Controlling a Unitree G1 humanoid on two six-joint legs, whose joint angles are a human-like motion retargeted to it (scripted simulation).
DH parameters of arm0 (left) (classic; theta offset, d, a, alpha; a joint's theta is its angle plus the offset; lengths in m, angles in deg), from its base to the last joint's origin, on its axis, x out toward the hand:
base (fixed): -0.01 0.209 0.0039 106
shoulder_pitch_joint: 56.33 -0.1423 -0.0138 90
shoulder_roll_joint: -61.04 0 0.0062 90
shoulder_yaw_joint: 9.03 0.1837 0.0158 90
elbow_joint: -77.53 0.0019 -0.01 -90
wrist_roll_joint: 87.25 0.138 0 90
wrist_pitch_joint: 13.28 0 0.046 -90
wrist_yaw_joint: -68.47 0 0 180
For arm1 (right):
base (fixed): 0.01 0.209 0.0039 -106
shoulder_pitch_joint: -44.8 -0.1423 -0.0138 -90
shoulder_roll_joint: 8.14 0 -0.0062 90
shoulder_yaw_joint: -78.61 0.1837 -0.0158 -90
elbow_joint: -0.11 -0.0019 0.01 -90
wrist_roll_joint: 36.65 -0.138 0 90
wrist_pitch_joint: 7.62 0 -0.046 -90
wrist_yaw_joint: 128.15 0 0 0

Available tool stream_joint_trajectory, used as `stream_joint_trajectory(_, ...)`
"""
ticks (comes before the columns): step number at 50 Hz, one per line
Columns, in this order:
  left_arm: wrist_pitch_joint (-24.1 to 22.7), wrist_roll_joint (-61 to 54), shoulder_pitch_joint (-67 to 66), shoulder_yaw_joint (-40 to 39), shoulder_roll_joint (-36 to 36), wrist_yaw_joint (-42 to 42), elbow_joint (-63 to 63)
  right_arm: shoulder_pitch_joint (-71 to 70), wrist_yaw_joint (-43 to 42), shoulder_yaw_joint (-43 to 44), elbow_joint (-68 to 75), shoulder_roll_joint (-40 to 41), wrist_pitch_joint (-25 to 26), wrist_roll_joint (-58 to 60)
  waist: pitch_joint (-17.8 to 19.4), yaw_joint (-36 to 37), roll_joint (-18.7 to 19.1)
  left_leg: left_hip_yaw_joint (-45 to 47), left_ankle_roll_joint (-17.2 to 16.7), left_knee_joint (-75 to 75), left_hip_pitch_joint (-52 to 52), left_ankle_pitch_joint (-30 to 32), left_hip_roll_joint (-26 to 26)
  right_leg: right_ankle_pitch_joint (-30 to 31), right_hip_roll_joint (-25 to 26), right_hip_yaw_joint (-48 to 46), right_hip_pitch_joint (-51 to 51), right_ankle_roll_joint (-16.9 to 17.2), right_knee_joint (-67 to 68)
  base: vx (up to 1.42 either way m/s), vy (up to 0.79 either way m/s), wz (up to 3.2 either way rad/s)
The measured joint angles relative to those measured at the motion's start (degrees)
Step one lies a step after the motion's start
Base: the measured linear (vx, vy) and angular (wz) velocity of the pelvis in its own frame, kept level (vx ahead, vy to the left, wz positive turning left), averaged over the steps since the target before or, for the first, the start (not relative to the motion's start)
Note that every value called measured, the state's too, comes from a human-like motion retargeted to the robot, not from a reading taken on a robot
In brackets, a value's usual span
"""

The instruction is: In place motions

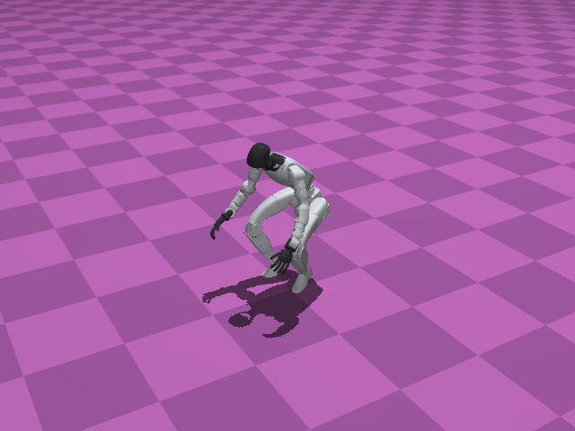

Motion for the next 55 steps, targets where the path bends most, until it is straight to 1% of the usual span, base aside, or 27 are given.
stream_joint_trajectory(3,-0.5,1.2,-2.7,-1.0,-0.6,-1.3,0.5,1.9,-2.4,0.6,1.7,2.0,-0.7,0.7,0.0,0.8,-0.3,-2.0,0.0,6.6,0.8,-2.9,1.4,-3.2,2.6,2.3,0.5,0.0,5.7,0.26,0.09,-0.39)
stream_joint_trajectory(5,-0.7,1.4,-4.0,-2.2,-1.4,-1.7,1.1,2.4,-5.2,1.6,3.8,3.6,-0.7,0.3,0.0,0.9,-0.4,-2.6,0.0,8.5,1.1,-3.7,1.4,-4.3,3.2,3.3,0.7,0.0,7.6,0.20,0.09,-0.11)
stream_joint_trajectory(8,-1.2,0.5,-3.6,-3.7,-1.8,-1.8,2.3,0.8,-6.6,2.9,6.3,4.7,-2.2,0.3,-0.4,1.0,-0.5,-2.4,0.0,6.1,1.6,-3.7,1.0,-4.9,3.3,3.9,1.2,0.0,5.7,0.09,0.03,-0.04)
stream_joint_trajectory(10,-0.7,0.6,-2.4,-4.4,-1.5,-1.1,3.0,-0.9,-6.2,3.6,7.3,4.3,-1.6,1.2,-1.3,1.2,-0.7,-1.3,0.0,1.6,2.2,-2.9,0.3,-5.0,2.9,4.0,1.8,0.0,2.0,-0.03,-0.02,0.00)
stream_joint_trajectory(12,-0.4,1.5,-3.6,-5.0,-1.3,-0.9,3.7,0.1,-5.9,4.1,7.6,4.1,-0.1,2.7,-2.4,1.1,-0.6,0.0,0.0,-4.1,4.8,-1.5,-0.9,-5.4,1.6,3.3,4.9,0.0,-3.1,-0.14,-0.04,0.15)
stream_joint_trajectory(15,-0.4,4.2,-8.6,-5.9,-1.2,-2.0,4.5,4.7,-5.7,4.3,7.7,4.5,1.0,5.8,-5.6,0.1,0.2,0.7,-0.5,-15.3,8.3,3.1,-3.4,-3.5,-0.1,-0.2,10.5,0.0,-13.8,-0.17,-0.09,0.16)
stream_joint_trajectory(17,0.3,5.2,-13.3,-5.9,-1.1,-2.2,5.3,9.0,-5.9,5.1,8.0,5.6,1.9,9.0,-6.7,1.6,1.7,-2.5,-4.1,-22.5,12.3,5.3,-2.5,-1.3,2.1,-3.7,17.4,1.0,-23.2,0.04,-0.14,-0.53)
stream_joint_trajectory(20,2.4,6.2,-20.2,-5.2,-2.2,-0.5,7.6,16.2,-7.6,6.1,10.2,7.1,3.8,11.5,-6.0,2.6,3.3,-3.3,-7.9,-34.8,22.9,7.7,-3.4,1.2,3.3,-4.0,29.5,6.4,-36.9,0.16,0.02,-0.17)
stream_joint_trajectory(22,5.1,7.2,-24.9,-5.2,-4.4,0.3,9.9,21.2,-8.2,6.9,13.4,8.6,4.3,11.2,-6.2,2.9,3.8,-3.1,-10.2,-44.4,30.4,9.8,-4.7,2.9,3.2,-4.4,37.4,10.1,-47.0,0.19,0.02,0.10)
stream_joint_trajectory(25,8.1,7.2,-32.2,-5.0,-8.6,-0.3,14.1,28.7,-7.3,8.9,20.1,11.0,5.4,9.6,-7.3,2.8,3.8,-2.5,-12.9,-59.6,41.5,13.1,-7.7,5.4,2.8,-5.4,48.8,15.5,-62.3,0.21,-0.04,0.33)
stream_joint_trajectory(28,10.1,7.5,-40.0,-5.9,-13.3,-0.8,19.2,35.4,-5.1,10.9,28.6,13.1,7.7,6.9,-8.6,1.7,3.7,-1.8,-14.8,-73.6,52.9,16.9,-10.8,6.5,1.7,-7.0,60.0,20.4,-75.2,0.24,-0.05,0.55)
stream_joint_trajectory(30,11.0,7.7,-45.1,-7.3,-16.6,-2.4,23.1,39.9,-2.7,12.4,33.7,14.2,10.3,6.0,-9.4,0.3,3.4,-2.3,-16.0,-81.5,60.2,18.8,-13.1,6.8,1.0,-8.3,67.0,23.0,-81.8,0.36,-0.01,0.63)
stream_joint_trajectory(33,10.9,7.5,-52.4,-10.2,-21.0,-6.4,28.0,47.9,1.5,15.4,37.1,16.1,14.6,6.9,-11.5,-2.2,2.8,-2.0,-17.8,-90.5,69.0,21.5,-15.4,7.0,0.1,-10.1,74.4,25.5,-87.8,0.41,0.05,0.63)
stream_joint_trajectory(35,10.5,8.6,-57.5,-11.8,-23.7,-8.3,30.1,53.9,3.6,17.5,38.1,17.1,15.0,7.4,-13.9,-2.9,2.5,-2.3,-18.5,-94.2,72.8,22.6,-16.8,7.2,-0.5,-11.9,78.4,27.0,-90.5,0.51,0.05,0.44)
stream_joint_trajectory(37,10.6,9.7,-61.8,-12.8,-25.1,-8.7,31.7,59.4,5.6,19.6,38.7,17.9,13.4,7.6,-16.3,-2.7,2.1,-2.0,-18.8,-96.0,75.2,23.0,-17.6,7.3,-1.2,-13.3,81.0,28.3,-92.2,0.49,0.01,0.22)
stream_joint_trajectory(38,11.0,10.0,-63.3,-13.1,-25.2,-8.5,32.5,61.5,6.4,20.6,38.8,18.5,13.1,7.6,-17.5,-2.5,1.8,-1.9,-18.8,-96.6,75.8,23.1,-18.0,7.1,-1.5,-14.1,81.7,28.6,-92.8,0.37,-0.02,0.09)
stream_joint_trajectory(40,12.7,9.9,-65.1,-13.1,-25.5,-8.4,34.0,64.9,7.5,22.1,38.9,19.6,14.0,7.0,-18.5,-2.0,1.7,-1.7,-18.8,-97.3,77.4,23.1,-18.4,6.6,-1.7,-15.0,83.1,28.2,-92.7,0.24,-0.03,0.06)
stream_joint_trajectory(43,13.6,7.8,-64.8,-12.7,-25.9,-9.6,35.1,66.1,7.2,22.9,38.9,19.7,15.4,4.5,-17.3,-1.3,2.2,-1.5,-18.3,-97.4,79.1,22.9,-18.3,6.1,-1.2,-13.8,83.8,26.4,-91.0,0.04,0.00,0.00)
stream_joint_trajectory(45,13.0,6.5,-63.7,-12.6,-26.0,-10.0,34.5,64.9,6.3,22.3,38.9,18.8,15.2,3.4,-16.0,-1.7,2.5,-1.2,-17.8,-96.7,79.5,22.5,-18.1,5.8,-0.8,-13.3,83.7,25.0,-89.7,-0.06,0.03,-0.20)
stream_joint_trajectory(47,12.1,6.0,-61.8,-12.0,-25.8,-9.7,33.2,61.7,5.5,21.6,38.9,17.6,15.0,3.9,-15.5,-2.0,3.0,-1.0,-17.2,-94.4,77.7,21.7,-17.3,5.3,-0.8,-12.0,81.4,23.3,-86.7,-0.14,0.05,-0.28)
stream_joint_trajectory(50,8.3,5.5,-56.3,-9.8,-24.4,-9.1,30.9,53.1,3.9,19.5,38.9,15.5,14.0,4.9,-15.4,-2.6,4.5,-1.4,-16.1,-86.6,69.8,18.8,-14.6,3.4,-0.4,-9.4,72.7,19.1,-77.6,-0.36,0.06,-0.33)
stream_joint_trajectory(52,5.1,4.3,-50.4,-7.8,-21.9,-9.3,28.7,45.6,2.4,17.3,38.0,14.0,11.7,4.9,-15.1,-1.4,3.5,0.2,-15.4,-78.0,62.0,15.4,-12.9,2.4,-0.8,-6.6,64.9,17.3,-71.2,-0.58,0.01,-0.57)
stream_joint_trajectory(53,3.8,3.6,-47.2,-6.5,-20.4,-9.3,27.3,42.5,1.9,16.0,35.9,13.5,10.9,4.6,-14.7,-1.7,3.3,-0.2,-15.0,-73.6,58.2,14.1,-12.4,2.6,-1.1,-6.9,61.9,16.6,-68.7,-0.57,-0.04,-0.18)
stream_joint_trajectory(55,2.9,2.6,-40.0,-4.1,-17.4,-8.1,24.1,36.2,1.8,13.8,31.6,12.2,10.0,3.8,-14.3,-1.3,2.7,-0.8,-14.3,-64.6,49.9,11.5,-11.4,2.5,-1.5,-5.3,54.2,15.6,-62.0,-0.50,-0.05,0.00)
